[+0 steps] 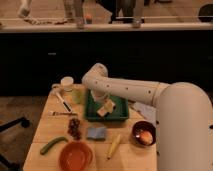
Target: Wipe red bowl with eraser
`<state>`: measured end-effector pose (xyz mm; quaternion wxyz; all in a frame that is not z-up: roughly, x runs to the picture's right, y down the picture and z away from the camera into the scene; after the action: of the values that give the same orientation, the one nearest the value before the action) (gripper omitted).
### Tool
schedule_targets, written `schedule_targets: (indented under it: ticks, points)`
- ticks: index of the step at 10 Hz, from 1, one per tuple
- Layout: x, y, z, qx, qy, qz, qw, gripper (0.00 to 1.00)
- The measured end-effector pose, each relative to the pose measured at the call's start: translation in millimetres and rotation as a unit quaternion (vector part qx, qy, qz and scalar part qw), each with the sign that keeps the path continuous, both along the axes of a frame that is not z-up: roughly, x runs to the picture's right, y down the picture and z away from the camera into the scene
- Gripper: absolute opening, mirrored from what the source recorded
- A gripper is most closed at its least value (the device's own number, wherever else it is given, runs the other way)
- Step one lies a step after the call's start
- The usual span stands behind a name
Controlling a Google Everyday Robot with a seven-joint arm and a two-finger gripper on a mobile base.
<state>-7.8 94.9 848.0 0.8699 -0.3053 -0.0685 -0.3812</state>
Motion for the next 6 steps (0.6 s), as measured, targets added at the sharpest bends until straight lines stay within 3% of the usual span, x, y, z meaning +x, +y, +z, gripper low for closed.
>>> schedule_targets:
  ticks: [3, 6]
  points:
    - [-2.3, 0.4, 14.8, -0.009, 0.000, 0.006, 0.9999, 0.80]
    - [-3.4, 1.5, 23.6, -0.017, -0.046, -0.008, 0.9988, 0.80]
